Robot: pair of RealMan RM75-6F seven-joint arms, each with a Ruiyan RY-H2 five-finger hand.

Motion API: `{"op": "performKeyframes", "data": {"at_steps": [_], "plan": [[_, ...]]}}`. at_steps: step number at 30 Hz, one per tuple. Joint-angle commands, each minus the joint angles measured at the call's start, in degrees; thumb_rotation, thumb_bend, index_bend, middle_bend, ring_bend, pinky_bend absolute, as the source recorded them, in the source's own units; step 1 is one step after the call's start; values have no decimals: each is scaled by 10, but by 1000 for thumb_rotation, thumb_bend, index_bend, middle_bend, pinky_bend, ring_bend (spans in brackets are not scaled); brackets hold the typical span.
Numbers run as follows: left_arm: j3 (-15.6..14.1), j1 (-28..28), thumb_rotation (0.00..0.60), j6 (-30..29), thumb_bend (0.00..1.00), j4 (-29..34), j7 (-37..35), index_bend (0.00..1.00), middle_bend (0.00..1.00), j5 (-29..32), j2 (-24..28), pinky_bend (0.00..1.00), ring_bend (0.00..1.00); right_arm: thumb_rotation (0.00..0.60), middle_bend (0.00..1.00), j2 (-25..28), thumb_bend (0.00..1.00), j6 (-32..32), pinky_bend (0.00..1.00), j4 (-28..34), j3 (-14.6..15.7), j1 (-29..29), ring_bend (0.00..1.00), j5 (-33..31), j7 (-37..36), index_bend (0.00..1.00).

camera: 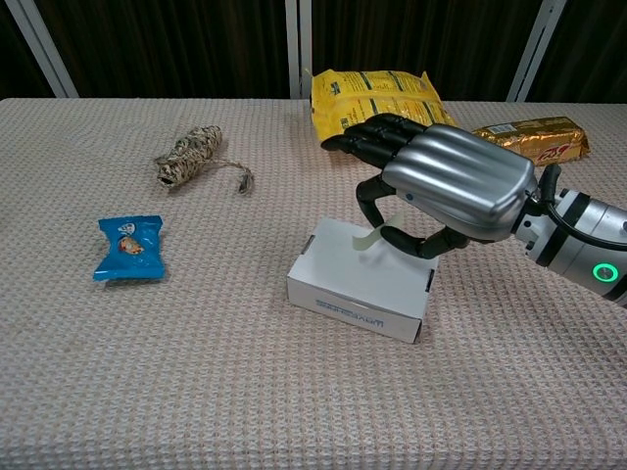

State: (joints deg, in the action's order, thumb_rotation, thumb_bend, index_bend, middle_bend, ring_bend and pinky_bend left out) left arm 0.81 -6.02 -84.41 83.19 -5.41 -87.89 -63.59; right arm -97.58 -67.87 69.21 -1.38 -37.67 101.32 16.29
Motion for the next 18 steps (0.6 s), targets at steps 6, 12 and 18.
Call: {"op": "performKeyframes", "data": {"at_steps": [6,12,18], "plan": [[1,1,600,-1,0,-1,-1,83,74,0,0,93,0,600,12,-9,387,-1,0,-12,6,-3,0,0,-8,606],[0,1,600,-1,0,-2,-3,83,74,0,0,93,0,600,6,-9,369,3,0,-10,9,-3,0,-6,-5,565],[1,1,600,-1,0,-3,-4,84,74,0,1,93,0,600,1,-4,358,6,0,-3,11,-3,0,-11,-3,503]]}}
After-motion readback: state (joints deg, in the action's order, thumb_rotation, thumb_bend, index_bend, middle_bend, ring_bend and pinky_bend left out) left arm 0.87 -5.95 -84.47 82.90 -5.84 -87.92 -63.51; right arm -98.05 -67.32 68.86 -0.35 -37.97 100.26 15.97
